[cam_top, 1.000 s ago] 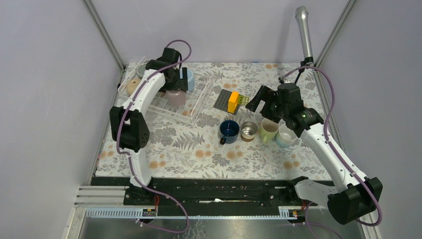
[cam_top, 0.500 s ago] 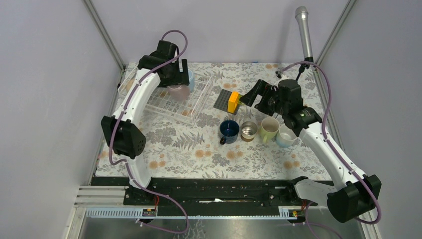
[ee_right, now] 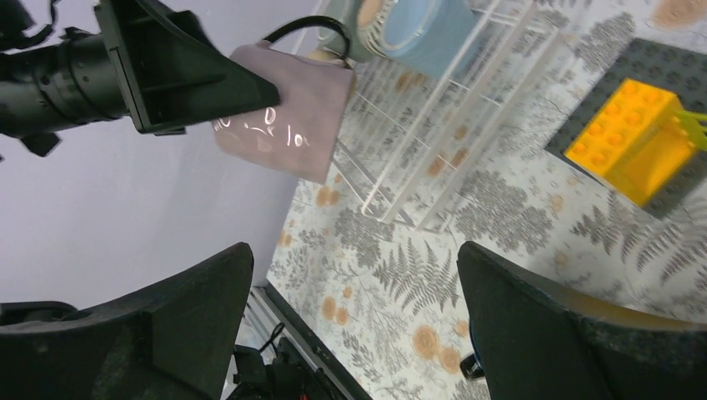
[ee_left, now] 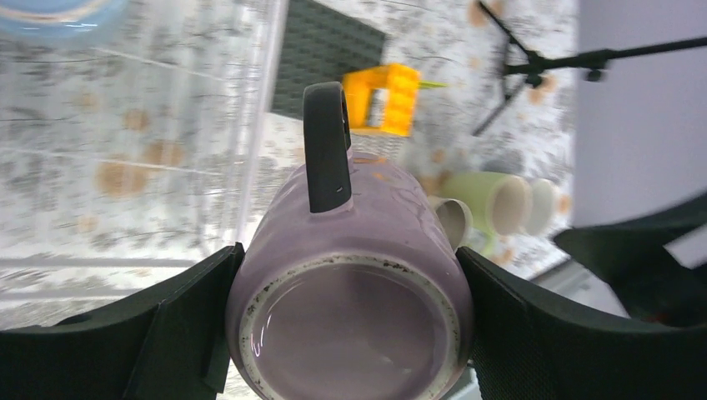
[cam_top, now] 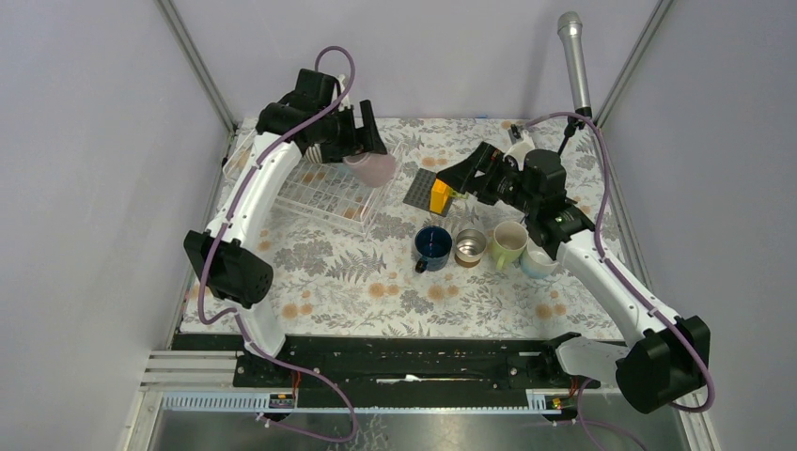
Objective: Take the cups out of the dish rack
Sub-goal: Place the cup at the center of the board.
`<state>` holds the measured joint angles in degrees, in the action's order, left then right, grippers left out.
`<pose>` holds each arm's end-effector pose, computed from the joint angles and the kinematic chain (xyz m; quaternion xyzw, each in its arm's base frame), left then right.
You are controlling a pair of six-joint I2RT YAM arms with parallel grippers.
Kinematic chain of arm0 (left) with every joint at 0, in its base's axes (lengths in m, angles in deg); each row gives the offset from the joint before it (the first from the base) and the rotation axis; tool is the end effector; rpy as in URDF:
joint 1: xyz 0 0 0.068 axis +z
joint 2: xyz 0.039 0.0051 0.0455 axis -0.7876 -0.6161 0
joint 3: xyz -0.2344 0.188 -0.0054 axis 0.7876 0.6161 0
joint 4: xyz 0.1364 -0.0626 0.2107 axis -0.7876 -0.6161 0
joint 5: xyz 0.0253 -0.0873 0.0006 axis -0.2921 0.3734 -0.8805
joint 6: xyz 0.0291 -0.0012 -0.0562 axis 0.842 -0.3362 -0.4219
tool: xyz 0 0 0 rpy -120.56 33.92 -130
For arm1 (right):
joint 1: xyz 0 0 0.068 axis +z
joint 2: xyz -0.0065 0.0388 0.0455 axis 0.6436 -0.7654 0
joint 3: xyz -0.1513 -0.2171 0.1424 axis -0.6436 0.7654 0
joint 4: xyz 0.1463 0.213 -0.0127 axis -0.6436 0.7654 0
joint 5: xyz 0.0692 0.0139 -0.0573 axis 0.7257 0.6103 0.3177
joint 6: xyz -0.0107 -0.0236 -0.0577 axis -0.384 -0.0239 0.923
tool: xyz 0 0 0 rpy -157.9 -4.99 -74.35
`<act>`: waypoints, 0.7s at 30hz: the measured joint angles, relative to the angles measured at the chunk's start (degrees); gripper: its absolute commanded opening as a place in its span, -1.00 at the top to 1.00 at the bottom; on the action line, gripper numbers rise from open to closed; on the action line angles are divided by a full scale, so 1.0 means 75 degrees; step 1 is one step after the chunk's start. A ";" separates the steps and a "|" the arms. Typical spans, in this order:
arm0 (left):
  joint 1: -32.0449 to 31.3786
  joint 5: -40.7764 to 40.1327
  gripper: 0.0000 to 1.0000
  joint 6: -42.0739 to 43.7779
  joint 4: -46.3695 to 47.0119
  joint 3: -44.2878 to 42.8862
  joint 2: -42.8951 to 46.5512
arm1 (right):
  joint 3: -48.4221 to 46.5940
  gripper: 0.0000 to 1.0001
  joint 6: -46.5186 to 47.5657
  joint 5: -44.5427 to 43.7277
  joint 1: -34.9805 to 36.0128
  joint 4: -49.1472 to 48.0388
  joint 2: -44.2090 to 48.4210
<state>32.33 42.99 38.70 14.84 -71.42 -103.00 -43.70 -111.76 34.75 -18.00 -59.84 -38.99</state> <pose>0.3627 -0.1434 0.4239 -0.0070 0.9167 -0.2672 0.2971 0.2515 0.1212 0.3784 0.0121 0.7456 0.4682 0.4740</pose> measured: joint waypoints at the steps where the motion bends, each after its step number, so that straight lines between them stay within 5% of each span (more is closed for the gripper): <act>1: -0.0052 0.0245 1.00 -0.0140 0.0122 0.0017 0.0000 | 0.0035 -0.99 -0.0038 0.0096 0.0003 -0.0201 -0.0032; 14: -0.0425 0.2521 1.00 -0.1947 0.2372 0.1003 0.0277 | 0.0624 -0.99 -0.0950 0.0912 0.0017 -0.2527 -0.0385; 21: -0.0629 0.3095 1.00 -0.2702 0.3456 0.1510 0.0286 | 0.0825 -0.83 -0.1623 0.1090 0.0035 -0.3722 -0.0431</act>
<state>27.61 66.20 18.43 40.76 -60.10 -100.86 -37.51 -123.93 42.92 -17.73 -87.75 -42.23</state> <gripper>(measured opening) 0.896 0.955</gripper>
